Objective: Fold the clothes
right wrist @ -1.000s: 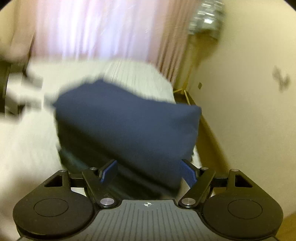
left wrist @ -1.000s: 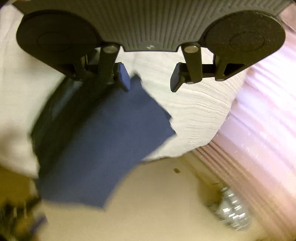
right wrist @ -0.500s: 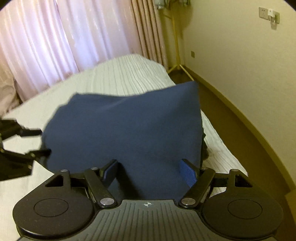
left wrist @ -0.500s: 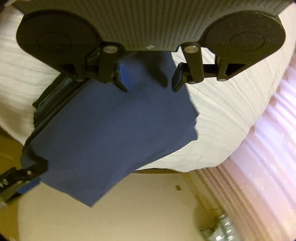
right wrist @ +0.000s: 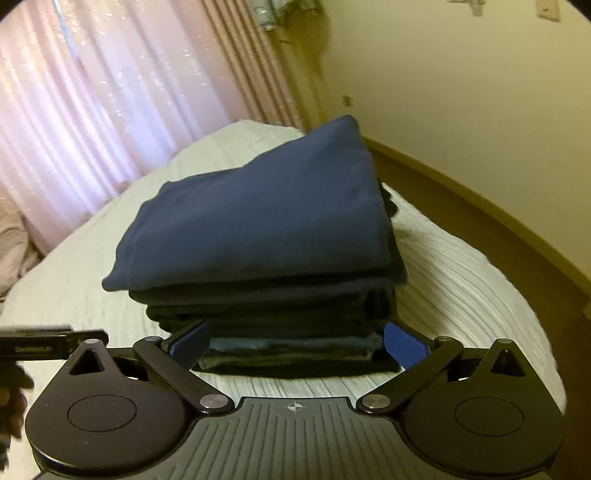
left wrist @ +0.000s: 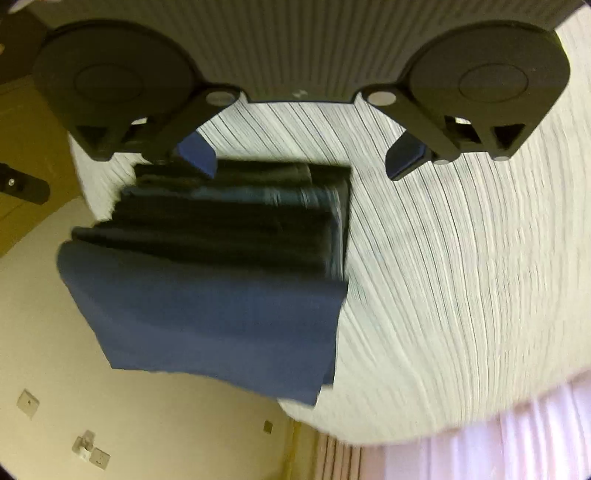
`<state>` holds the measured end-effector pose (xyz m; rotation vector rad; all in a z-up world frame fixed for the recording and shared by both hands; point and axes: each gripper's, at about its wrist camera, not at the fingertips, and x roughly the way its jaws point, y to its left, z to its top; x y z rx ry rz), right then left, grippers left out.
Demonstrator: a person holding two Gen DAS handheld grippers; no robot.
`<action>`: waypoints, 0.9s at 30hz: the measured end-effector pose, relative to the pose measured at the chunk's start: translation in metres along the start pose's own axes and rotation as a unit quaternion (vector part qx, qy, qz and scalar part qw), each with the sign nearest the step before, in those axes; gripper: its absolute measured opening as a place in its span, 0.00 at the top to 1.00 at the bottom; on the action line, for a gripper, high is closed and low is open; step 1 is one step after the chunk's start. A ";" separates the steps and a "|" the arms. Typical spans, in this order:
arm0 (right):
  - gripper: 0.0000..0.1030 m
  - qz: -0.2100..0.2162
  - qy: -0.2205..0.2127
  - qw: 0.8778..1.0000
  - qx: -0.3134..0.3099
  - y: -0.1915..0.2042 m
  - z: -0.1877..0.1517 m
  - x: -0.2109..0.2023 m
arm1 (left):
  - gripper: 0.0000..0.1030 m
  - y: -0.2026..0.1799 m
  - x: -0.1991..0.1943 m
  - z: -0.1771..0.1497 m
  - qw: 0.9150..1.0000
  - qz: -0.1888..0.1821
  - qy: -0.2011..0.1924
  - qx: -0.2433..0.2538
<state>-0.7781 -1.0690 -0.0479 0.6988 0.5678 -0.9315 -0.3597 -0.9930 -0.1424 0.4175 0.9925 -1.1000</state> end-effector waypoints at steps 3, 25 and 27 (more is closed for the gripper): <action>0.00 -0.021 -0.002 1.000 0.021 0.012 -0.012 -0.015 | 0.01 0.008 -0.020 -0.018 1.000 -0.010 -0.005 0.012; 0.00 -0.041 -0.008 0.999 0.027 0.098 -0.078 -0.091 | 0.05 0.011 -0.122 -0.086 0.987 0.114 -0.086 0.078; 0.00 -0.038 -0.010 0.999 0.019 0.094 -0.072 -0.091 | 0.05 0.008 -0.123 -0.081 0.989 0.111 -0.085 0.058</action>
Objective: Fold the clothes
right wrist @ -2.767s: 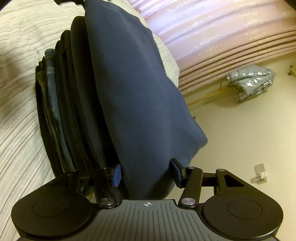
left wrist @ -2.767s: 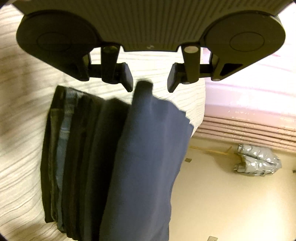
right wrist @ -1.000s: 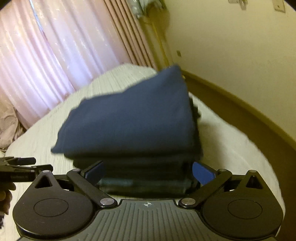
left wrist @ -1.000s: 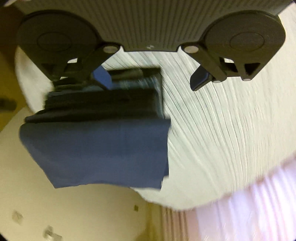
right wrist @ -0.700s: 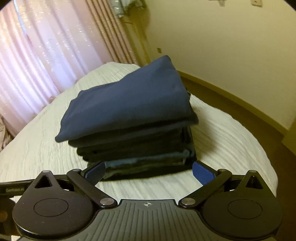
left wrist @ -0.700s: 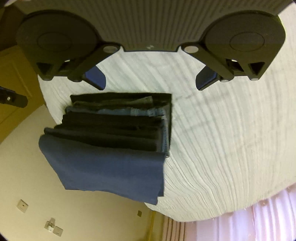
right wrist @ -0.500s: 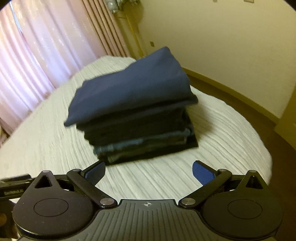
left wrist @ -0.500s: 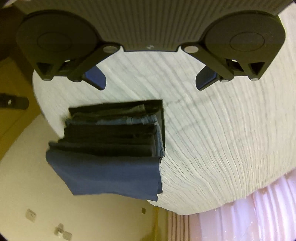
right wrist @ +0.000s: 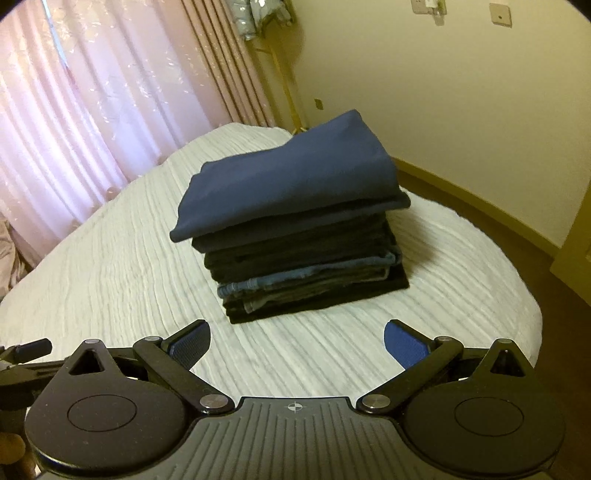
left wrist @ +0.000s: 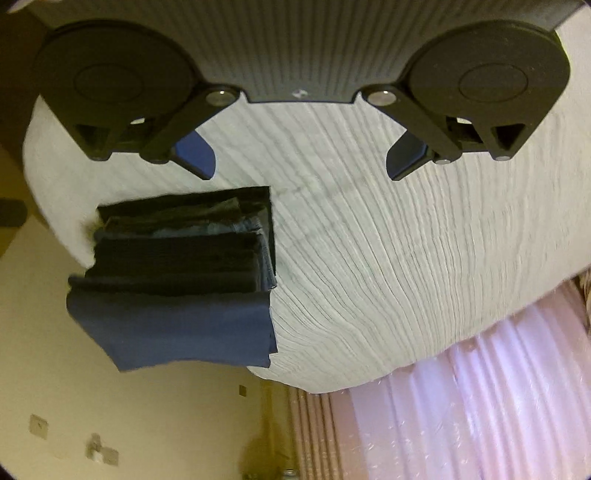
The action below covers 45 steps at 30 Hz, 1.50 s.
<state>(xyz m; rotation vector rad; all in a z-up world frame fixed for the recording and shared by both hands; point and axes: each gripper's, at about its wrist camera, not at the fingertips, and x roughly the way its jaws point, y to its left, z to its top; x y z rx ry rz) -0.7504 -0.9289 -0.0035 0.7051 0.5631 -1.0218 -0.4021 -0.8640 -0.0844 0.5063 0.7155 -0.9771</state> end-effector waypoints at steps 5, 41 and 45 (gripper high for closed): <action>0.00 0.008 0.005 1.000 -0.029 -0.006 0.014 0.005 | 0.04 -0.016 -0.003 0.009 1.000 -0.002 0.007 -0.022; 0.00 -0.008 0.013 0.998 -0.056 -0.022 0.020 0.010 | 0.03 -0.062 0.008 0.007 0.999 -0.028 0.014 0.012; 0.00 -0.009 0.013 0.998 -0.057 -0.023 0.020 0.010 | 0.03 -0.063 0.006 0.006 0.999 -0.035 0.011 0.013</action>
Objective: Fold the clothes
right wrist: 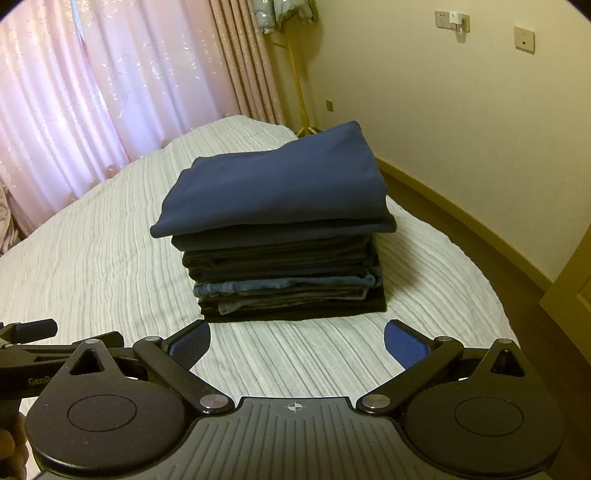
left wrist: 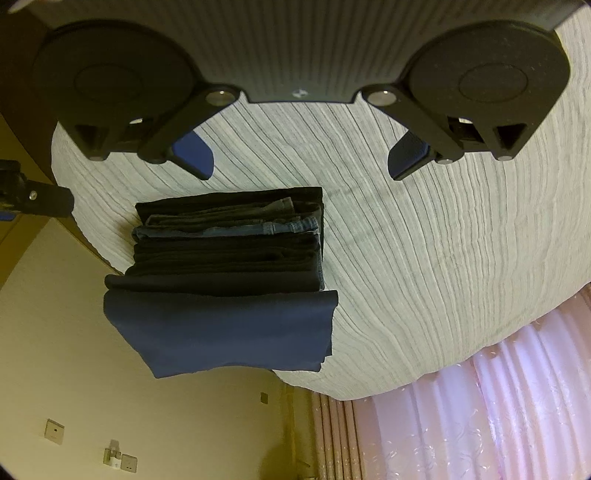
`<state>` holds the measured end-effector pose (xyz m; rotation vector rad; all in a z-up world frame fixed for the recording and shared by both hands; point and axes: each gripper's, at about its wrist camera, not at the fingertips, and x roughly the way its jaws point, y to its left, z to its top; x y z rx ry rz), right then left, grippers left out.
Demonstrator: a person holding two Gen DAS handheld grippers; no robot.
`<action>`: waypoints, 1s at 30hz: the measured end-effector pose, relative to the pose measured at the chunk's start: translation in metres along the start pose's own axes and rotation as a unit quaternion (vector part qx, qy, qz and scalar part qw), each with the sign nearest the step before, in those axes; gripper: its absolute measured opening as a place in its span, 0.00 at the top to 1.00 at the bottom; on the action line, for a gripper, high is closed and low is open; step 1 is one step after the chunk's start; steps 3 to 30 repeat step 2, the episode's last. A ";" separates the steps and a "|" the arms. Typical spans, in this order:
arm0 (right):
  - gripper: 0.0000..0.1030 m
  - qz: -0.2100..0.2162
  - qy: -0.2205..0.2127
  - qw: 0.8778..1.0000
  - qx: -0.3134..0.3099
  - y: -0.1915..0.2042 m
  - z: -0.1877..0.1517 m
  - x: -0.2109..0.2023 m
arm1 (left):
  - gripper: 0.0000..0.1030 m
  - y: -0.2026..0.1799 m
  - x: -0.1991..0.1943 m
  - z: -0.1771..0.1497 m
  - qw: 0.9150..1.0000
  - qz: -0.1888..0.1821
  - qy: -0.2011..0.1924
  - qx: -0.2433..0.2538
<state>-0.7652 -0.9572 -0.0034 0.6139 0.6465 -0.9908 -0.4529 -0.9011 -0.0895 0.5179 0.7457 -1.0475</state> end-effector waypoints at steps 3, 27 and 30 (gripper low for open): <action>0.00 0.000 0.001 1.000 0.000 -0.001 -0.001 0.000 | 0.03 0.000 -0.001 -0.001 1.000 -0.005 -0.003 0.000; 0.00 0.000 0.001 1.000 0.000 -0.001 -0.001 0.000 | 0.03 0.000 -0.001 -0.001 1.000 -0.005 -0.003 0.000; 0.00 0.000 0.001 1.000 0.000 -0.001 -0.001 0.000 | 0.03 0.000 -0.001 -0.001 1.000 -0.005 -0.003 0.000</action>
